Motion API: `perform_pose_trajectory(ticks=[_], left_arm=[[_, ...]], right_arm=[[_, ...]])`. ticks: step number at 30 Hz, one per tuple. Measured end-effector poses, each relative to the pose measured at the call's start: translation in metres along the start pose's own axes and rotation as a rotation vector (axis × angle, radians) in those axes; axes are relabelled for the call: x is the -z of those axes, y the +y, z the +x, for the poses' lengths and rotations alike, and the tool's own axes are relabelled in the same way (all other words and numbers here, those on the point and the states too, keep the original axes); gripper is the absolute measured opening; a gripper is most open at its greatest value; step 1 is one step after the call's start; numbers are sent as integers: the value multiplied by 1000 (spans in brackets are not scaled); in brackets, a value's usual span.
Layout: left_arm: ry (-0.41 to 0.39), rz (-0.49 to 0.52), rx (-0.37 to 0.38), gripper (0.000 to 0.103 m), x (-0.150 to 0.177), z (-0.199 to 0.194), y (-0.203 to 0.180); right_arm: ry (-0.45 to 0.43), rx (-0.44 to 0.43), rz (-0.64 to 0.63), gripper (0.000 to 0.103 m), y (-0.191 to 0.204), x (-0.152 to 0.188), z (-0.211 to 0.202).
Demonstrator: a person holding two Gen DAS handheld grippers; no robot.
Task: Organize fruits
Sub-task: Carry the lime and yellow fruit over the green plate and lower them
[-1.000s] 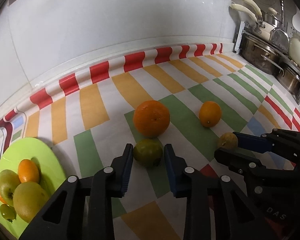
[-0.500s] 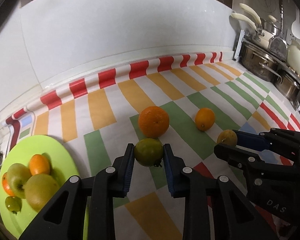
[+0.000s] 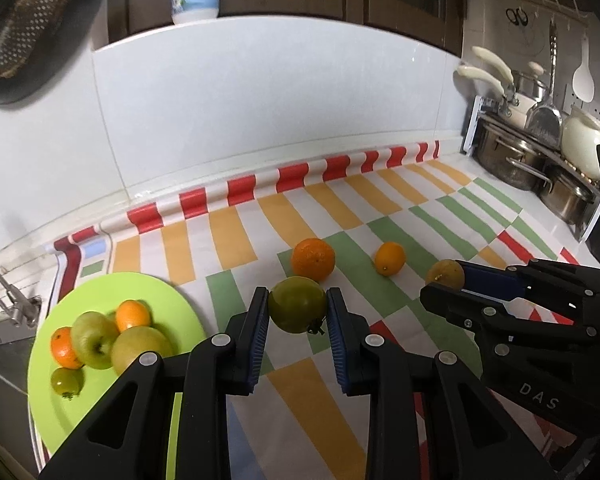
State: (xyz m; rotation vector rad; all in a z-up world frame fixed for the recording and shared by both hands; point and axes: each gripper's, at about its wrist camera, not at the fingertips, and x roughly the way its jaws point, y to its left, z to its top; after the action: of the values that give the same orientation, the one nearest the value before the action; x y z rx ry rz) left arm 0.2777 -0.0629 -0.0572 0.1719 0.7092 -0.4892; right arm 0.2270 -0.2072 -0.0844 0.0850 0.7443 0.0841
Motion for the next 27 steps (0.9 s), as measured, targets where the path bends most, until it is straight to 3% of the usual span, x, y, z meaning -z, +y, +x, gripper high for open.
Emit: perform_pose_trajectory(ticks=[27], left_arm=[[-99, -93, -121, 29, 33, -100, 23]], right_arm=[[-88, -98, -115, 30, 66, -1, -60]])
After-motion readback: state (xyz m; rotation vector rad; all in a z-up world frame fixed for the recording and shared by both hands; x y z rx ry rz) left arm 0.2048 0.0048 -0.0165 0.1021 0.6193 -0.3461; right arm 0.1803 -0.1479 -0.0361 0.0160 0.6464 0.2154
